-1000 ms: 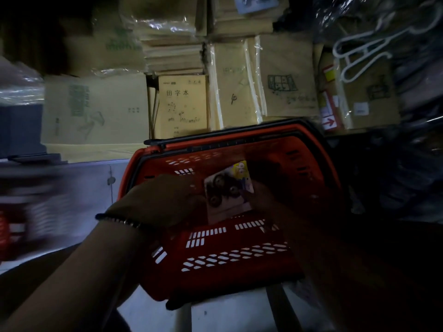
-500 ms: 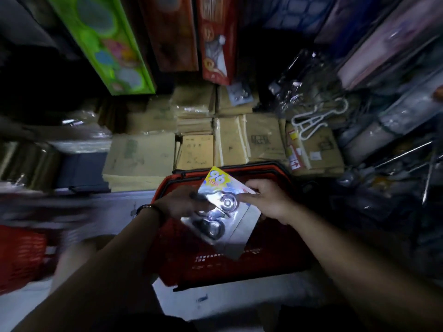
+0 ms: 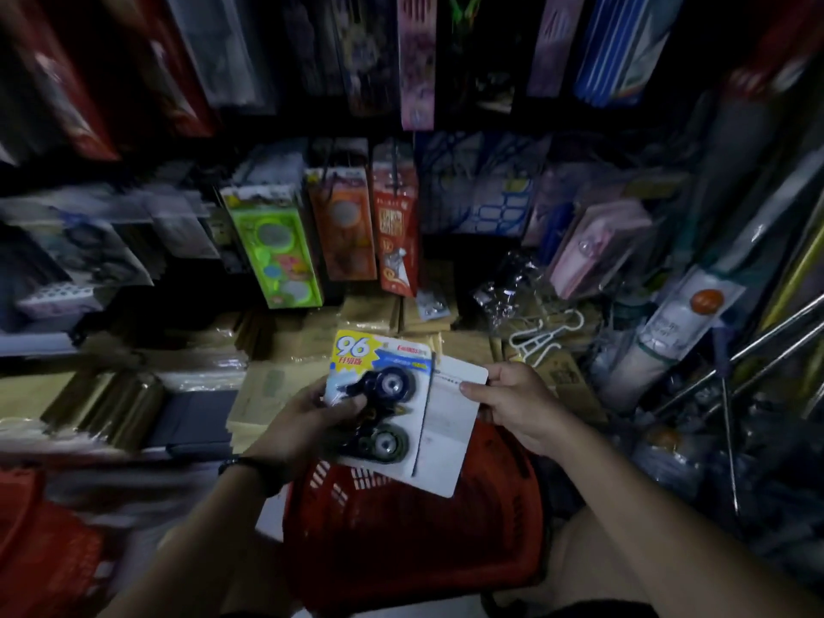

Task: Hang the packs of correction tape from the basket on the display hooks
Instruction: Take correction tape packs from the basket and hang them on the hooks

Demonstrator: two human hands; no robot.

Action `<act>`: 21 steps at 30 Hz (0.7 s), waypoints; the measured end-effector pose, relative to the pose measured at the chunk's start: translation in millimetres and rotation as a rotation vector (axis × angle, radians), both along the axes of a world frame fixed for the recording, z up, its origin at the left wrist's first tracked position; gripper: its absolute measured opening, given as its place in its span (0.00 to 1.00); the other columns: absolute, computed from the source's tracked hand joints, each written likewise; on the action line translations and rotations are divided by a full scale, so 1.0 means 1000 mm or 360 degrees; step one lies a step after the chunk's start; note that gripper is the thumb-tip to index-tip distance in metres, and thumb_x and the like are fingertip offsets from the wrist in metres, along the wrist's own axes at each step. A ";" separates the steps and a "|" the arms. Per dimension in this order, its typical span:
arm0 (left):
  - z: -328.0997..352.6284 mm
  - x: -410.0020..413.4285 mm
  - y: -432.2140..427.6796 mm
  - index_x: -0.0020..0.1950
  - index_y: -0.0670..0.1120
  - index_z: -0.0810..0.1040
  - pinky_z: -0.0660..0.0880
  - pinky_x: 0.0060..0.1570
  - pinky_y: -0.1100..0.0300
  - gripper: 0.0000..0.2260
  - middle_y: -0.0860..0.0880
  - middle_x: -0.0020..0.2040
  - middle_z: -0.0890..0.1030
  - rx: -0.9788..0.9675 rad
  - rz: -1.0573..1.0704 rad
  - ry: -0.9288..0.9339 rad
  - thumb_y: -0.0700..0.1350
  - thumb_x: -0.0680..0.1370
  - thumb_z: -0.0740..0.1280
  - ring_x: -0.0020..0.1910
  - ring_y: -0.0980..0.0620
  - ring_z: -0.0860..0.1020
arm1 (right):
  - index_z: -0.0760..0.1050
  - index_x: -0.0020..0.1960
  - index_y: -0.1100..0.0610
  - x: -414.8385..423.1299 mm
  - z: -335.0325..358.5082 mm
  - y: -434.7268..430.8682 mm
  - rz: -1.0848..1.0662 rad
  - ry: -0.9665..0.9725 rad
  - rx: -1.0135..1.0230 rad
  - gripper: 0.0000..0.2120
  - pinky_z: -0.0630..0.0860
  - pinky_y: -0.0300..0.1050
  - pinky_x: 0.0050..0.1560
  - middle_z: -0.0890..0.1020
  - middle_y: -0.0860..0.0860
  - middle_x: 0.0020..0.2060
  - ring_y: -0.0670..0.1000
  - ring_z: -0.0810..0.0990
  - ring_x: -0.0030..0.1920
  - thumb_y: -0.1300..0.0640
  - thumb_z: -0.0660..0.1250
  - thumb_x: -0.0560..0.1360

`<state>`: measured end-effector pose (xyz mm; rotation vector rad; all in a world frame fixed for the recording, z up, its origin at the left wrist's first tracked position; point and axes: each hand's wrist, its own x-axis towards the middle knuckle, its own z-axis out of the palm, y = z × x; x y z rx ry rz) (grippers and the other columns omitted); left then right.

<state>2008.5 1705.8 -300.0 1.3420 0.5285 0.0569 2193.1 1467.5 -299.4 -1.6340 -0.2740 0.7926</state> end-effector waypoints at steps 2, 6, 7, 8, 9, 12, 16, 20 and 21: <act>0.022 0.001 -0.003 0.69 0.41 0.79 0.82 0.56 0.34 0.16 0.35 0.61 0.85 0.0005 0.0146 -0.0101 0.39 0.81 0.70 0.58 0.33 0.85 | 0.85 0.54 0.61 0.002 0.027 0.004 -0.0068 -0.0079 0.0060 0.06 0.81 0.54 0.49 0.90 0.54 0.48 0.58 0.87 0.53 0.66 0.71 0.80; 0.057 0.004 -0.007 0.67 0.48 0.81 0.77 0.62 0.27 0.14 0.39 0.62 0.86 0.0078 0.0336 -0.0246 0.43 0.81 0.70 0.61 0.35 0.84 | 0.86 0.49 0.57 0.003 0.078 0.011 -0.0161 -0.0360 0.0147 0.06 0.81 0.54 0.50 0.90 0.51 0.46 0.55 0.88 0.51 0.64 0.71 0.80; 0.064 0.005 -0.006 0.66 0.50 0.81 0.76 0.62 0.26 0.12 0.40 0.62 0.86 0.0091 0.0366 -0.0277 0.42 0.83 0.69 0.62 0.34 0.84 | 0.86 0.49 0.55 0.002 0.089 0.012 -0.0166 -0.0450 0.0167 0.07 0.79 0.50 0.50 0.90 0.49 0.46 0.52 0.88 0.49 0.63 0.70 0.81; 0.071 0.006 -0.006 0.65 0.52 0.81 0.76 0.60 0.24 0.11 0.40 0.63 0.85 0.0092 0.0396 -0.0303 0.41 0.84 0.68 0.62 0.34 0.84 | 0.86 0.49 0.54 0.001 0.098 0.013 -0.0168 -0.0541 0.0179 0.08 0.79 0.49 0.50 0.90 0.48 0.45 0.50 0.88 0.48 0.63 0.70 0.81; 0.078 0.006 -0.005 0.65 0.53 0.80 0.76 0.60 0.23 0.11 0.41 0.63 0.85 0.0084 0.0419 -0.0344 0.41 0.84 0.67 0.62 0.34 0.83 | 0.86 0.49 0.52 0.000 0.107 0.013 -0.0187 -0.0625 0.0183 0.08 0.80 0.48 0.49 0.90 0.47 0.45 0.49 0.88 0.48 0.62 0.70 0.81; 0.099 0.006 -0.007 0.67 0.52 0.78 0.77 0.58 0.25 0.12 0.42 0.63 0.86 0.0051 0.0438 -0.0452 0.40 0.85 0.65 0.61 0.34 0.84 | 0.86 0.47 0.49 -0.005 0.128 0.010 -0.0350 -0.0819 0.0226 0.09 0.81 0.48 0.45 0.89 0.45 0.43 0.49 0.88 0.46 0.61 0.71 0.81; 0.115 0.010 -0.024 0.69 0.53 0.75 0.83 0.54 0.34 0.13 0.45 0.62 0.86 0.0163 0.0448 -0.0495 0.41 0.86 0.65 0.58 0.40 0.86 | 0.83 0.40 0.43 -0.026 0.150 0.024 -0.0499 -0.1131 0.0227 0.11 0.79 0.42 0.38 0.87 0.39 0.37 0.41 0.85 0.39 0.57 0.74 0.78; 0.126 0.020 -0.056 0.76 0.54 0.69 0.80 0.56 0.27 0.24 0.44 0.66 0.83 0.0265 0.0289 -0.0511 0.52 0.81 0.71 0.61 0.40 0.85 | 0.85 0.43 0.50 -0.057 0.157 0.058 -0.0350 -0.1311 0.0198 0.08 0.81 0.48 0.35 0.86 0.42 0.35 0.39 0.83 0.35 0.46 0.74 0.75; 0.130 0.022 -0.063 0.74 0.53 0.69 0.81 0.54 0.29 0.22 0.42 0.63 0.84 0.0269 0.0230 -0.0544 0.52 0.83 0.70 0.59 0.40 0.85 | 0.85 0.46 0.51 -0.062 0.158 0.065 -0.0316 -0.1322 0.0192 0.10 0.83 0.48 0.39 0.86 0.43 0.37 0.39 0.84 0.38 0.45 0.74 0.75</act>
